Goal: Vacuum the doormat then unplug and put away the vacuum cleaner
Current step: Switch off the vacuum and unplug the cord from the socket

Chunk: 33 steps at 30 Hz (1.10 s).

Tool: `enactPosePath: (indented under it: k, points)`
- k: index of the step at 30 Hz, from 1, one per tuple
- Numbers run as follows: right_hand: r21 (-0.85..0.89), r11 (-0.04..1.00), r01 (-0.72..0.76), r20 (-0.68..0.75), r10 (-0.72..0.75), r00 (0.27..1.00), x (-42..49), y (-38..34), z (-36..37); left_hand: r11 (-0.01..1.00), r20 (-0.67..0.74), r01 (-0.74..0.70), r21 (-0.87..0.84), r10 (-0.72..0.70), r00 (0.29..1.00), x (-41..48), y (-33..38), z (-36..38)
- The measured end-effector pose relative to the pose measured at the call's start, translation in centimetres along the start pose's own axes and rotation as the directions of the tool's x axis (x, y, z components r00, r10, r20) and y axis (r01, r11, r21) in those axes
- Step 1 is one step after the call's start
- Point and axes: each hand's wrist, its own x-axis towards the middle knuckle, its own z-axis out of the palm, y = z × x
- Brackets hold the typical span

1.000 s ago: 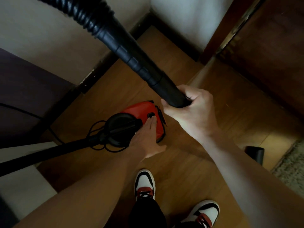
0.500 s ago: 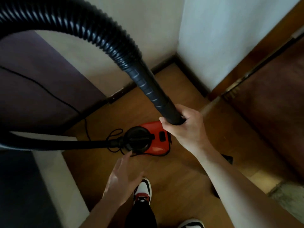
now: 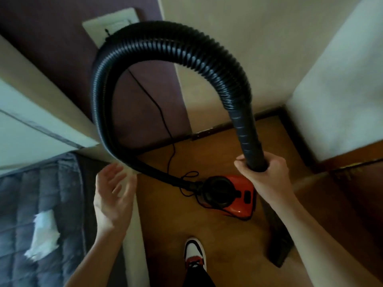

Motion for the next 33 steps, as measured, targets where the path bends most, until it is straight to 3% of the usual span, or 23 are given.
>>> enactPosePath:
  k: [4, 8, 13, 17, 19, 21, 29, 33]
  points:
    - [0.037, 0.998, -0.045, 0.0, 0.045, 0.999, 1.1, -1.2, 2.9, 0.993, -0.048, -0.111, -0.05, 0.109, 0.993, 3.7, 3.1, -2.5]
    - [0.024, 0.998, -0.056, -0.035, 0.056, 0.998, 1.8, -2.6, 5.9, 0.971, 0.039, -0.239, 0.02, 0.239, 0.97, 7.4, 5.6, -3.8]
    - [0.065, 0.993, -0.094, -0.1, 0.1, 0.99, 2.6, -3.4, 9.1, 0.98, 0.237, -0.19, 0.063, 0.17, 0.956, 11.2, 5.8, -2.7]
    - [0.057, 0.99, -0.13, 0.154, 0.12, 0.981, 3.4, -2.8, 10.0, 0.951, 0.358, -0.276, 0.141, 0.21, 0.91, 12.2, 5.5, -0.6]
    - [0.011, 0.987, -0.157, 0.317, 0.146, 0.937, 4.2, -2.6, 9.8, 0.943, 0.338, -0.293, 0.16, 0.227, 0.913, 12.4, 6.0, 0.2]
    - [-0.022, 0.991, -0.133, 0.387, 0.131, 0.913, 4.9, -2.8, 9.7, 0.959, 0.284, -0.252, 0.133, 0.206, 0.936, 12.4, 6.6, 0.6]
    - [0.134, 0.983, -0.129, 0.354, 0.074, 0.932, 5.2, -3.6, 8.8, 0.967, -0.034, -0.252, 0.027, 0.252, 0.967, 13.9, 11.2, -1.1]
    - [0.189, 0.978, -0.089, 0.327, 0.022, 0.945, 5.6, -5.0, 9.8, 0.976, 0.156, -0.202, 0.078, 0.188, 0.97, 15.6, 12.5, -1.3]
